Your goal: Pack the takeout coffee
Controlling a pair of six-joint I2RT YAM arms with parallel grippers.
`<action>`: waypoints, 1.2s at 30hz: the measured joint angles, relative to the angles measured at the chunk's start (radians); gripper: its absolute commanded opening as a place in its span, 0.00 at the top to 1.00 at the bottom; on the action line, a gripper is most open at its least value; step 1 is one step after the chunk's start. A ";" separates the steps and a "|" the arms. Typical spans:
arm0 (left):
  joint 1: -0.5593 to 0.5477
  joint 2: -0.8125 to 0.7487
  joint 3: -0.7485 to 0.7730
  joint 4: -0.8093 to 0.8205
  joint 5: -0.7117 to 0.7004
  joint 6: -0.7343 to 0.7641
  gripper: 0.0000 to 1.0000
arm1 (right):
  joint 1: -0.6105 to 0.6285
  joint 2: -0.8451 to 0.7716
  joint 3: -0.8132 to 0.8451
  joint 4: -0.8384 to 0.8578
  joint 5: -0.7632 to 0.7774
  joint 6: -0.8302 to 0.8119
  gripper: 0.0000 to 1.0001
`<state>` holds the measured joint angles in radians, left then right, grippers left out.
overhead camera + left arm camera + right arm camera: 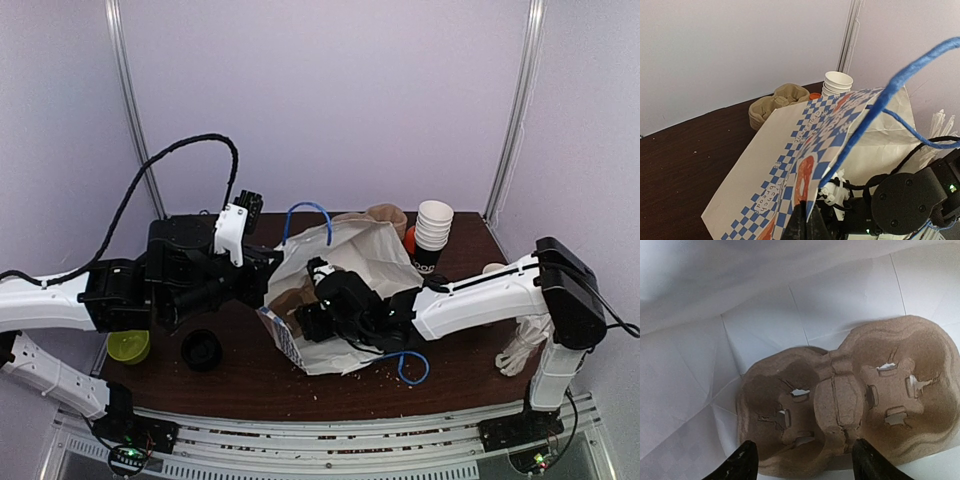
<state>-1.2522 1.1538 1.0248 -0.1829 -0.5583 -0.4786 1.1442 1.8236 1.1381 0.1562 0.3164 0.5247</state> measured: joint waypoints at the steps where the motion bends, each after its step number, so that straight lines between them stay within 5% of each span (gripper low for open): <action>1: 0.000 0.001 0.000 0.001 0.001 0.000 1.00 | -0.002 0.010 0.000 0.004 0.004 0.000 0.33; 11: 0.000 0.027 0.015 0.001 0.020 -0.002 1.00 | -0.006 0.011 -0.143 0.220 0.047 -0.032 0.32; 25: 0.000 0.037 0.023 -0.003 0.025 -0.002 1.00 | -0.022 0.023 -0.174 0.341 0.081 -0.095 0.52; 32: 0.000 0.050 0.045 -0.019 0.031 -0.002 1.00 | -0.025 0.074 -0.143 0.351 0.090 -0.126 0.43; 36: 0.000 0.052 0.049 -0.020 0.036 -0.002 1.00 | -0.026 0.088 -0.130 0.352 0.100 -0.144 0.55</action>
<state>-1.2522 1.2060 1.0737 -0.2031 -0.5220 -0.4805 1.1183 1.9118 1.0077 0.5087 0.4168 0.3809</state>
